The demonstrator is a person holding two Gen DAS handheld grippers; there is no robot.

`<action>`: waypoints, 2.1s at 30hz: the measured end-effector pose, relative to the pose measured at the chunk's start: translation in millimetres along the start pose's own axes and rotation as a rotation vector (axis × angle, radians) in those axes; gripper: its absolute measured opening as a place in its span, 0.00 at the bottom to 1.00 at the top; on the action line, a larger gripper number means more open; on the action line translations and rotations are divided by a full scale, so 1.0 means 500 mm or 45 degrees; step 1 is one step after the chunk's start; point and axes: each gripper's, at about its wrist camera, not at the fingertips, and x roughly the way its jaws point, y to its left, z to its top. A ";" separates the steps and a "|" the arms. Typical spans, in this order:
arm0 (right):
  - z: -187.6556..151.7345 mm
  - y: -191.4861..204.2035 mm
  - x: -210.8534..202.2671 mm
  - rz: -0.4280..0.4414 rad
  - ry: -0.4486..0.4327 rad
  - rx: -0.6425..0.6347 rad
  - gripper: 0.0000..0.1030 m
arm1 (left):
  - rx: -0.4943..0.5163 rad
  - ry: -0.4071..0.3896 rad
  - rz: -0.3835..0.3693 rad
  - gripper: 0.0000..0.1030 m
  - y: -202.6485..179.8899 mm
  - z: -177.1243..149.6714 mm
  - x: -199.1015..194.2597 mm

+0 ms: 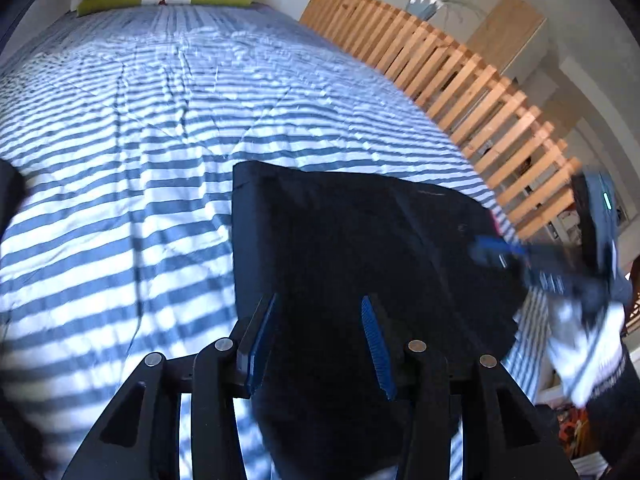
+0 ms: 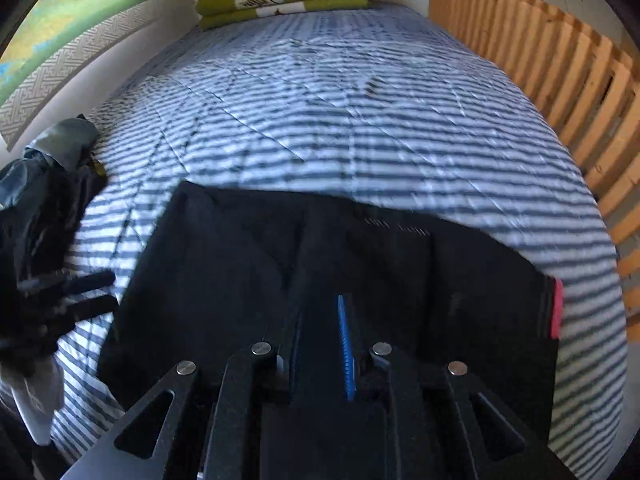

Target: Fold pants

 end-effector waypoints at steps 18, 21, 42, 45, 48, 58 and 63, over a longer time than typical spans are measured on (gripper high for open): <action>-0.106 0.090 0.037 -0.065 0.121 -0.176 0.26 | -0.181 0.053 0.106 0.64 0.019 -0.171 -0.088; -0.084 0.095 0.028 -0.004 0.156 -0.113 0.26 | -0.275 0.001 0.092 0.64 0.025 -0.180 -0.082; 0.109 0.407 0.132 0.093 0.361 -0.199 0.45 | -0.464 -0.148 -0.105 0.25 0.055 -0.224 -0.083; 0.103 0.422 0.152 0.063 0.392 -0.212 0.45 | -0.456 -0.164 -0.116 0.23 0.057 -0.224 -0.093; 0.098 0.434 0.162 0.033 0.402 -0.224 0.45 | -0.440 -0.179 -0.132 0.21 0.047 -0.217 -0.099; 0.079 0.445 0.173 -0.029 0.419 -0.244 0.15 | -0.412 -0.182 -0.161 0.21 0.029 -0.194 -0.100; 0.084 0.402 0.118 0.052 0.356 -0.164 0.05 | -0.348 -0.153 -0.172 0.36 0.012 -0.207 -0.136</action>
